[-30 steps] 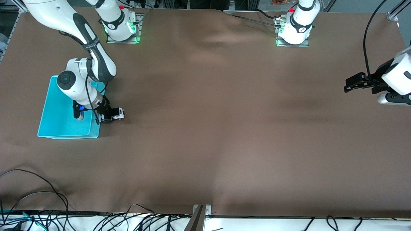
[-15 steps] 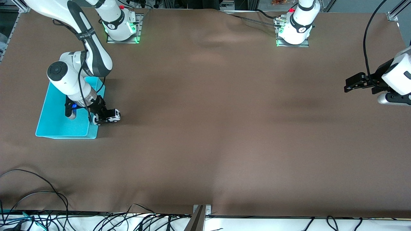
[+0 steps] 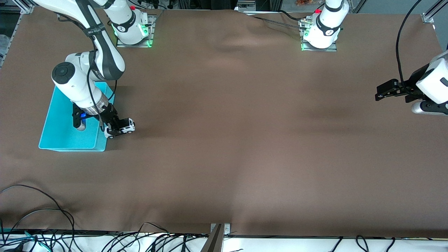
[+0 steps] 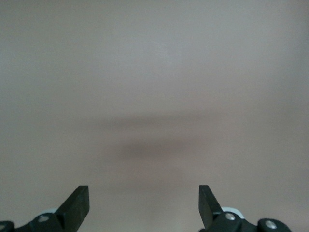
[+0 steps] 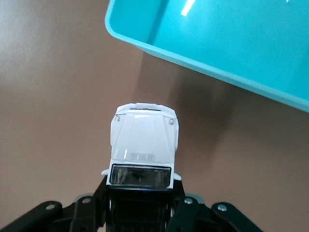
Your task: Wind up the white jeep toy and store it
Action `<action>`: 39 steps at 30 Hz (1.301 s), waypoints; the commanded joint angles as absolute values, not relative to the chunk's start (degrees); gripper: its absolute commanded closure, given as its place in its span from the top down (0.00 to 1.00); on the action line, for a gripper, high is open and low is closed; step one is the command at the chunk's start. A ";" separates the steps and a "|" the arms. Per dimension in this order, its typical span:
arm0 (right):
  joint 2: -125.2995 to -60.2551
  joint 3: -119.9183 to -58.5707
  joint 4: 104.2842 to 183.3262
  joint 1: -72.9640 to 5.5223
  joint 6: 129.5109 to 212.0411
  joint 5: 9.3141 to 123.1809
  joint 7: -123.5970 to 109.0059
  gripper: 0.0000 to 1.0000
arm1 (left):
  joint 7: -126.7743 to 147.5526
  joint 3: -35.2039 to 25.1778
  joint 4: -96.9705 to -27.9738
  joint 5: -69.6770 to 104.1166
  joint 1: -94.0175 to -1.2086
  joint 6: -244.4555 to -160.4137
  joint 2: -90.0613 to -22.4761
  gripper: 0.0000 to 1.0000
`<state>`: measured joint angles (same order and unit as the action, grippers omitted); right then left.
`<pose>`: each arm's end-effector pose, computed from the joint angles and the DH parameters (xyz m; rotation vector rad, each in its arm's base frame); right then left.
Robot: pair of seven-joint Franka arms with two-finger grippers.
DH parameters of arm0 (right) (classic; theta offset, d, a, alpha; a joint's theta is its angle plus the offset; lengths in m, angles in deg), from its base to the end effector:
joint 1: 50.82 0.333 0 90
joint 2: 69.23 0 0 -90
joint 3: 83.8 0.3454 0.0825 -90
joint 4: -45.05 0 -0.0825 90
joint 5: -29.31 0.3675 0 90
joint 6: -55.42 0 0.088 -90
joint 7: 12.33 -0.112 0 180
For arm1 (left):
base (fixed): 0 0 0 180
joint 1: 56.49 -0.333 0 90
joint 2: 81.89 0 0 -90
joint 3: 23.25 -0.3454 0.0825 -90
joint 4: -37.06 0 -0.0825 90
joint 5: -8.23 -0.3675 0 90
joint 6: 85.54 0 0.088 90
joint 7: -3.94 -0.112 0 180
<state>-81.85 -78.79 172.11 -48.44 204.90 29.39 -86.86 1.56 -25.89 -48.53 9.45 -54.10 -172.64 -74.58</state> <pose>0.5579 0.0712 0.3303 -2.5031 1.6700 -0.1763 0.5732 -0.0018 0.6087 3.1194 -0.0581 -0.1572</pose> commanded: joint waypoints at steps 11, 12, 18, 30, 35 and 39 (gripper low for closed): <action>-79.95 -79.57 163.44 -51.26 183.66 29.23 -64.46 0.00 | 0.42 -26.15 -47.93 10.69 -54.20 -171.84 -74.60 1.00; -79.86 -79.92 163.44 -51.26 183.22 29.23 -63.23 0.00 | 0.42 -26.15 -47.93 10.69 -54.20 -171.84 -74.60 1.00; -79.42 -82.39 163.44 -51.26 179.44 29.23 -53.83 0.00 | 0.51 -26.06 -47.93 10.69 -54.03 -171.84 -74.60 1.00; -79.16 -89.94 163.52 -51.35 176.53 28.61 -38.10 0.00 | 0.51 -26.15 -47.93 10.60 -54.03 -171.84 -74.51 1.00; -79.24 -93.37 164.31 -51.35 176.53 27.82 -29.66 0.00 | 0.42 -26.06 -47.93 10.69 -54.03 -171.84 -74.60 1.00; -79.33 -95.57 165.80 -51.26 176.62 26.42 -23.33 0.00 | 0.42 -26.15 -47.93 10.60 -54.03 -171.84 -74.60 1.00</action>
<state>-80.17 -93.36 164.07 -51.42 177.41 28.59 -30.46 1.56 -25.89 -48.53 9.45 -54.10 -172.64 -74.58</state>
